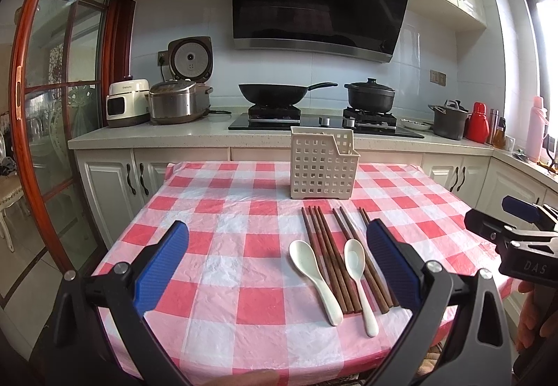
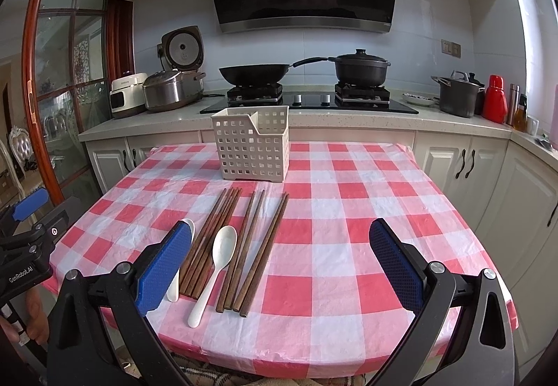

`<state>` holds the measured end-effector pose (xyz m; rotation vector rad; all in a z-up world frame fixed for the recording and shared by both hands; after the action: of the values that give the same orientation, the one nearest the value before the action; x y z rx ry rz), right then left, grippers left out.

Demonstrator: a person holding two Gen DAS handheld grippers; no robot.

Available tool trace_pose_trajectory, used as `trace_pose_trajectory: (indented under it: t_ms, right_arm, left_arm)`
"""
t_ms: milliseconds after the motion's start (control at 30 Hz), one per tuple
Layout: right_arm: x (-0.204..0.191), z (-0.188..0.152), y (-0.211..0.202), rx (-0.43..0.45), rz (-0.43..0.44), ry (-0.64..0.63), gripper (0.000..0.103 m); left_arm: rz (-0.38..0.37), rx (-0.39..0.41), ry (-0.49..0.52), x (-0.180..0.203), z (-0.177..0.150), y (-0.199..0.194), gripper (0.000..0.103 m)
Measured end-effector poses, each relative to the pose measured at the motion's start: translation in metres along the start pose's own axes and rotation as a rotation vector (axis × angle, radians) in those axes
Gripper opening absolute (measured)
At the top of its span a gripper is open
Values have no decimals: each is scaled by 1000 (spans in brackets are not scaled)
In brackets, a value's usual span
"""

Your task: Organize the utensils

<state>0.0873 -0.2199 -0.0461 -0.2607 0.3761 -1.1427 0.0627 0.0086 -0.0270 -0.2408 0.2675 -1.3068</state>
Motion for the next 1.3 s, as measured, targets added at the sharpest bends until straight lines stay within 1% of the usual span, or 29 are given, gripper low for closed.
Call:
trace_pose_trajectory:
  t_ms: [67, 167, 300, 433, 600, 667, 700, 833, 900, 1067, 1167, 1300]
  right_arm:
    - [1, -2, 3, -10, -2, 0, 96]
    - [3, -8, 10, -33, -1, 6, 96]
    - [5, -15, 21, -69, 9, 18, 96]
    - [7, -20, 32, -96, 17, 26, 96]
    - [7, -23, 51, -129, 39, 27, 96]
    - [5, -24, 63, -149, 49, 21, 95]
    - [2, -25, 69, -160, 57, 16, 91]
    - [-10, -29, 100, -218, 94, 1, 83]
    - [-13, -32, 118, -254, 111, 16, 75]
    - [-25, -40, 151, -321, 129, 19, 67]
    - [-28, -40, 164, -334, 122, 21, 64]
    - [-30, -41, 179, -359, 107, 25, 57]
  left_arm:
    - [2, -12, 0, 0, -2, 3, 98]
    - [17, -58, 4, -2, -7, 13, 98]
    - [7, -135, 0, -1, -18, 32, 98]
    - [-18, -185, -6, 0, -27, 48, 98]
    - [-34, -276, 6, 5, -42, 71, 98]
    - [-14, -306, 16, 5, -46, 84, 98]
    - [-4, -312, 20, 5, -47, 88, 98]
    - [35, -330, 28, 2, -51, 107, 98]
    - [43, -350, 40, 1, -55, 116, 98]
    - [47, -401, 33, -5, -64, 138, 98]
    - [44, -422, 29, -7, -66, 148, 98]
    - [22, -438, 27, -3, -65, 161, 98]
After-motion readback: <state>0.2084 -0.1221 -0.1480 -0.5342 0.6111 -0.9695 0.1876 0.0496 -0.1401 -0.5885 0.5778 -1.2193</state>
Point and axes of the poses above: each gripper's, at about its wrist camera, not at the fingertips, and y roughly the way its jaws point, x to its right, z to its top, the point moved 6 cm from there along y, roughly the way its jaws point, and after that the axes turned 15 degrees about z, right-handed, at the moved point
